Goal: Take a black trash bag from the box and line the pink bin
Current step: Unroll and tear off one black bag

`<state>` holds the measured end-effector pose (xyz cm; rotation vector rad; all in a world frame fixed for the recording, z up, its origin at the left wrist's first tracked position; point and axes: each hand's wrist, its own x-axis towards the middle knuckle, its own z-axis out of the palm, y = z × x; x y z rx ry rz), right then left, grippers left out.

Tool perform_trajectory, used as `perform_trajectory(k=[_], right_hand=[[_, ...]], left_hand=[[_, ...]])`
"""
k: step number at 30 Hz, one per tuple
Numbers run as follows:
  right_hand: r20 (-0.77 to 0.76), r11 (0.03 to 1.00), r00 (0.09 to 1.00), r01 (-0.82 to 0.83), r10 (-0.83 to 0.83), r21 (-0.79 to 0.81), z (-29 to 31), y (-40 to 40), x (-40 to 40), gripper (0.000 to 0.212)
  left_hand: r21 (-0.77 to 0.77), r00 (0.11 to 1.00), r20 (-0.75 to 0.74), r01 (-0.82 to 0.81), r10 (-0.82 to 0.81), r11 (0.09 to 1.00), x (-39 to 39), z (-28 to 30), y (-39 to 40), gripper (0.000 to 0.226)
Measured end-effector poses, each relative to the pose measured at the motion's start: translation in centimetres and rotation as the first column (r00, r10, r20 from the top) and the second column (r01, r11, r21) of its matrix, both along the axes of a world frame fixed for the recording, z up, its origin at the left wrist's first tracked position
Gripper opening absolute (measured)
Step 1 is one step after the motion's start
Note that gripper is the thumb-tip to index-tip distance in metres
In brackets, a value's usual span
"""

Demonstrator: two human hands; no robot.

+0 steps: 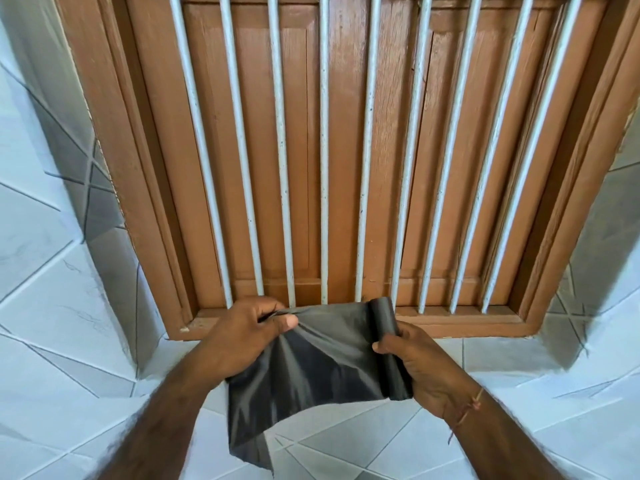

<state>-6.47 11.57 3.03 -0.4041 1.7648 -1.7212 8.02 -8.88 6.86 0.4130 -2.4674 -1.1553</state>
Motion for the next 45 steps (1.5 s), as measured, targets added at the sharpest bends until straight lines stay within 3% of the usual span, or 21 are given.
perform_trajectory(k=[4,8,11,13,16,19,22,24,27,30,32,36,40,42,45], right_hand=[[0.044,0.995,0.999,0.005,-0.001,-0.1,0.3,0.2,-0.1,0.024],[-0.123,0.996,0.991,-0.06,0.052,-0.064,0.9,-0.4,0.5,0.033],[-0.189,0.978,0.961,-0.209,0.201,-0.023,2.2,-0.7,1.3,0.026],[-0.207,0.96,0.94,-0.281,0.272,-0.014,2.9,-0.6,1.5,0.027],[-0.182,0.973,0.959,-0.227,0.216,-0.036,3.0,-0.1,0.8,0.036],[-0.104,0.988,0.985,-0.143,0.136,-0.06,2.3,0.8,0.1,0.027],[-0.036,0.981,0.988,-0.151,0.148,-0.121,1.5,1.1,0.0,0.034],[-0.036,0.987,0.995,-0.101,0.097,-0.125,1.1,1.1,0.0,0.037],[-0.051,0.997,0.999,-0.012,0.007,-0.079,1.2,1.2,0.0,0.024],[-0.093,0.998,0.996,-0.016,0.011,-0.056,1.8,1.2,0.0,0.02],[-0.145,0.996,0.987,-0.074,0.065,-0.053,2.4,1.1,0.3,0.02],[-0.265,0.97,0.934,-0.243,0.239,0.019,3.7,0.5,1.3,0.024],[-0.241,0.969,0.943,-0.243,0.228,-0.037,4.1,0.3,1.1,0.027],[-0.217,0.982,0.962,-0.18,0.164,-0.057,3.8,0.5,0.5,0.03],[-0.192,0.988,0.97,-0.153,0.151,0.003,3.1,0.6,0.1,0.046]], left_hand=[[-0.132,0.995,0.08,-0.04,0.051,0.99,1.0,0.4,-1.6,0.021],[-0.137,0.985,0.173,-0.003,0.027,0.991,0.5,0.0,-0.6,0.028],[0.074,0.981,0.132,0.13,-0.139,0.989,-1.1,-0.1,1.8,0.065],[0.264,0.956,0.066,0.26,-0.286,0.929,-1.9,-0.7,3.4,0.058],[0.456,0.965,-0.039,0.249,-0.26,0.855,-2.2,-1.5,3.5,0.028],[0.321,0.98,-0.009,0.192,-0.2,0.927,-2.0,-0.9,2.4,0.012],[0.149,0.979,0.036,0.193,-0.201,0.97,-1.7,0.4,1.8,0.016],[0.102,0.979,0.049,0.193,-0.199,0.976,-1.3,1.1,1.2,0.017],[0.078,0.982,0.079,0.165,-0.171,0.983,-0.6,1.3,-0.3,0.023],[0.036,0.977,0.145,0.15,-0.153,0.988,-0.1,1.1,-1.0,0.027],[0.05,0.977,0.157,0.135,-0.141,0.99,-0.3,1.0,-0.7,0.024],[0.266,0.959,0.09,0.236,-0.268,0.935,-1.9,0.7,1.8,0.035],[0.419,0.959,-0.108,0.284,-0.264,0.862,-3.1,-0.1,3.2,0.013],[0.418,0.962,-0.145,0.271,-0.23,0.867,-3.0,0.3,3.1,0.014],[0.267,0.96,-0.045,0.278,-0.276,0.923,-2.6,1.2,2.8,0.018]])
